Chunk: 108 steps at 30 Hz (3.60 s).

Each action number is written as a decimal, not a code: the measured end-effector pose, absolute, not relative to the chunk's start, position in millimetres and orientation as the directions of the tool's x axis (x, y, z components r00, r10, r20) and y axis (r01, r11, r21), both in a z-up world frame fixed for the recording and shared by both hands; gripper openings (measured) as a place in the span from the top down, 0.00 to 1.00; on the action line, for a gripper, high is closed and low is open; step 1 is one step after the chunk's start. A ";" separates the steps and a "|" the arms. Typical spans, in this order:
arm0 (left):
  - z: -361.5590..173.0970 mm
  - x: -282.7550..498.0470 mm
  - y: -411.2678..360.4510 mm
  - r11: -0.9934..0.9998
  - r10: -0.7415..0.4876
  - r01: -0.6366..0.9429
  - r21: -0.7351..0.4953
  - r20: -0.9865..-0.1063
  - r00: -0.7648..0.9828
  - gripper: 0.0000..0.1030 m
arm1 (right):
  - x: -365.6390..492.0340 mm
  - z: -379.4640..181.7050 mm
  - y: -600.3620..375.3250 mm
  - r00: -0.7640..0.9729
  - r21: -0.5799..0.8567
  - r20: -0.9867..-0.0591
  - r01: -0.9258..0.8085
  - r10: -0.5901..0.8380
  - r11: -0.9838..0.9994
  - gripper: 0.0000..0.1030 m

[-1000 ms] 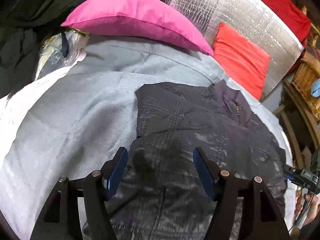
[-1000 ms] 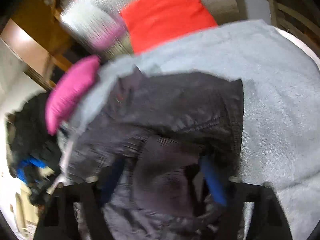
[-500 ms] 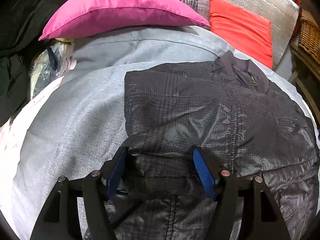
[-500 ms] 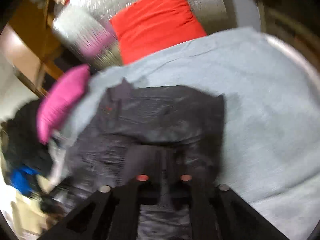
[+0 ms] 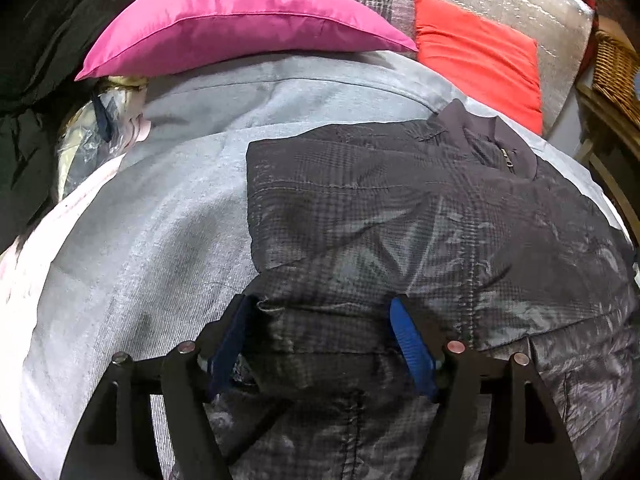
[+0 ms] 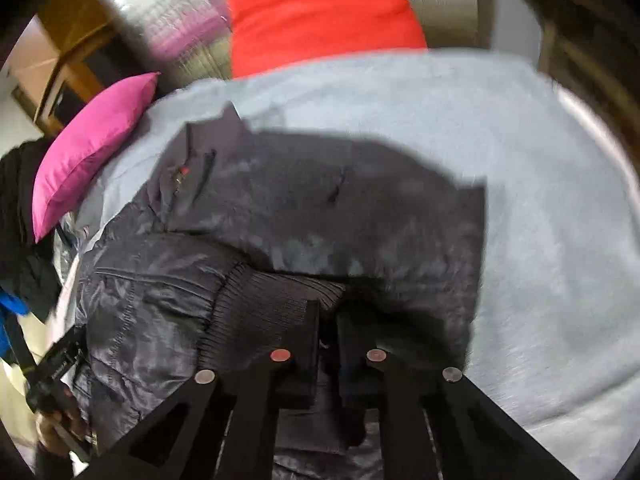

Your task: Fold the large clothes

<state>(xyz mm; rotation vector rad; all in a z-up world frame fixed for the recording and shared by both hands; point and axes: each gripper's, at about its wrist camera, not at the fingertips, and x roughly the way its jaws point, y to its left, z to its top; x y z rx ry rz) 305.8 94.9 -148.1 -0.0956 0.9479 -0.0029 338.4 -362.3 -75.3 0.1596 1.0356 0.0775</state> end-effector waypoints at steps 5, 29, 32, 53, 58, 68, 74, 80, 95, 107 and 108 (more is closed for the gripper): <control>-153.4 305.2 92.3 0.998 -0.029 -0.031 -0.059 -0.805 0.592 0.19 | 340.9 -82.5 -364.3 0.495 0.078 -0.866 0.008 0.064 0.997 0.92; -150.4 302.3 104.5 0.993 -0.047 -0.066 -0.101 -0.825 0.564 0.17 | 323.5 -81.9 -363.3 0.470 0.056 -0.882 0.062 0.021 0.997 0.96; -142.6 299.6 105.0 0.993 -0.034 -0.070 -0.091 -0.816 0.577 0.17 | 324.1 -98.9 -374.4 0.437 0.064 -0.899 0.093 0.017 0.994 0.97; -137.4 295.4 114.8 0.993 -0.016 -0.084 -0.083 -0.798 0.603 0.17 | 312.8 -88.1 -359.7 0.467 0.155 -0.875 0.019 0.128 0.988 0.88; -123.5 291.5 135.0 0.976 -0.007 -0.161 -0.144 -0.765 0.644 0.17 | 312.8 -97.6 -360.5 0.442 0.069 -0.896 0.033 0.047 0.997 0.83; -99.5 291.1 166.3 0.933 -0.052 -0.222 -0.283 -0.716 0.696 0.17 | 265.7 -33.3 -376.1 0.642 0.184 -0.761 0.075 0.094 0.980 0.24; -110.2 297.3 113.4 0.984 -0.054 -0.093 -0.155 -0.742 0.668 0.17 | 263.6 -45.0 -329.7 0.625 0.247 -0.738 -0.100 0.254 0.964 0.24; -167.1 319.4 98.3 0.995 0.043 -0.097 -0.013 -0.830 0.557 0.07 | 267.7 -111.7 -333.7 0.536 0.142 -0.829 -0.072 0.158 0.987 0.25; -93.9 312.2 48.9 0.997 0.049 -0.076 -0.006 -0.708 0.704 0.08 | 282.4 -45.1 -321.2 0.626 0.086 -0.777 -0.003 0.069 0.996 0.24; -149.4 331.2 10.8 0.986 0.155 -0.044 0.163 -0.769 0.621 0.03 | 303.9 -108.1 -313.6 0.522 -0.059 -0.850 0.034 -0.068 0.998 0.18; -144.8 329.3 14.7 0.989 0.136 -0.043 0.139 -0.776 0.616 0.03 | 305.1 -105.4 -313.5 0.523 -0.038 -0.851 0.043 -0.054 0.998 0.18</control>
